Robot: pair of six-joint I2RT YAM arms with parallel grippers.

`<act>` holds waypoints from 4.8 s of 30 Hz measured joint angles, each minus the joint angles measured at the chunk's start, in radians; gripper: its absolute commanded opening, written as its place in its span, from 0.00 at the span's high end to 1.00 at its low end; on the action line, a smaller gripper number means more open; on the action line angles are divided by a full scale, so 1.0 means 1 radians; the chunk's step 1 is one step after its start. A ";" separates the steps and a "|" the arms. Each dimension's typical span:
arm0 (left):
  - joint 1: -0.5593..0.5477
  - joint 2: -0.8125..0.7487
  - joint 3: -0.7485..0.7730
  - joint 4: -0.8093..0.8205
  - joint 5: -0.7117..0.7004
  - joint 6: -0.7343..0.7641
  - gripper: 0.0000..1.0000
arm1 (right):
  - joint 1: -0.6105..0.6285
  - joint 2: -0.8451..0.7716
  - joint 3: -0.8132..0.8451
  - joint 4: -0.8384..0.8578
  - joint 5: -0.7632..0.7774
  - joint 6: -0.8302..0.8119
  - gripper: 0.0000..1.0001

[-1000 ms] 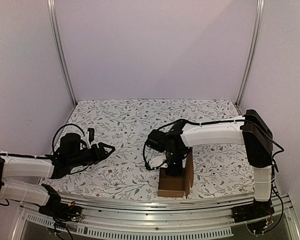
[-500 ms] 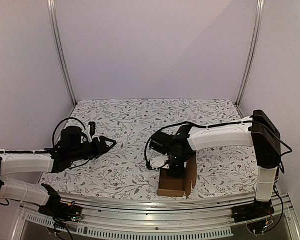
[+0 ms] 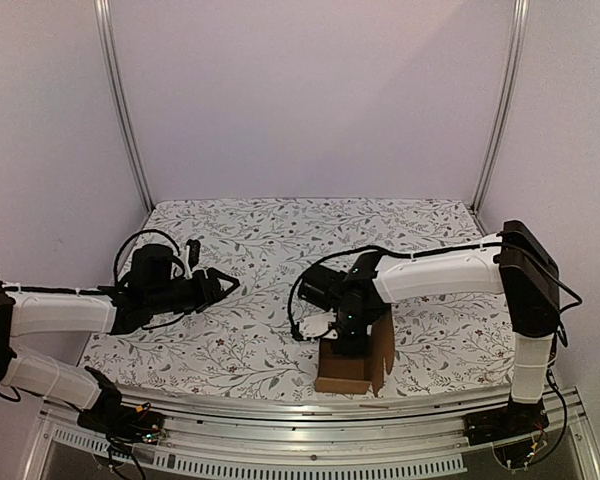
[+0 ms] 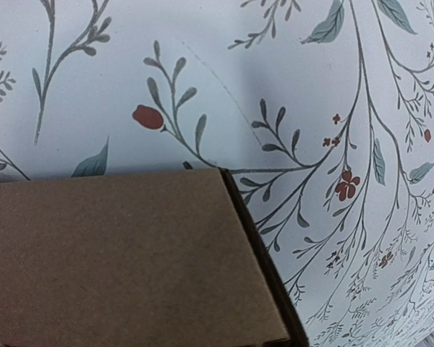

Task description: Fold the paper box

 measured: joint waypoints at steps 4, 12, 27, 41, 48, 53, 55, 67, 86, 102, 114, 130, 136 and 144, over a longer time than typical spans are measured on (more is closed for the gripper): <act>0.002 0.001 0.000 0.000 0.006 0.002 0.40 | 0.000 0.015 -0.002 0.009 0.000 0.000 0.75; 0.006 -0.006 -0.002 0.000 0.007 0.001 0.40 | 0.002 0.014 -0.019 0.052 0.038 0.000 0.76; 0.015 -0.019 0.008 -0.016 0.027 -0.004 0.41 | 0.090 -0.114 -0.209 0.362 0.488 -0.120 0.79; 0.016 -0.017 0.021 -0.015 0.054 -0.041 0.41 | 0.078 -0.102 -0.383 0.855 0.694 -0.388 0.83; 0.016 -0.017 0.025 -0.014 0.055 -0.048 0.41 | -0.016 -0.106 -0.305 0.833 0.581 -0.388 0.96; 0.015 -0.017 0.024 -0.018 0.046 -0.047 0.41 | -0.038 -0.139 -0.156 0.548 0.370 -0.270 0.97; 0.015 -0.006 0.024 -0.011 0.043 -0.043 0.40 | -0.040 -0.140 -0.095 0.454 0.284 -0.215 0.97; -0.097 0.257 0.045 0.058 0.027 -0.038 0.42 | -0.048 -0.018 0.124 0.048 -0.069 -0.044 0.96; -0.307 0.723 0.163 0.598 0.082 -0.252 0.48 | -0.079 0.007 0.043 0.179 -0.086 0.046 0.84; -0.311 0.708 0.161 0.564 0.058 -0.259 0.50 | -0.078 0.039 0.038 0.217 -0.066 0.037 0.71; -0.311 0.696 0.146 0.562 0.047 -0.253 0.50 | -0.088 0.048 0.034 0.080 0.023 0.069 0.57; -0.311 0.687 0.135 0.562 0.043 -0.238 0.50 | -0.089 0.063 0.032 0.031 0.027 0.093 0.84; -0.310 0.683 0.127 0.566 0.043 -0.238 0.50 | -0.089 0.055 0.015 0.068 0.063 0.090 0.89; -0.311 0.759 0.170 0.646 0.045 -0.240 0.51 | -0.090 -0.032 0.004 0.094 0.036 0.076 0.89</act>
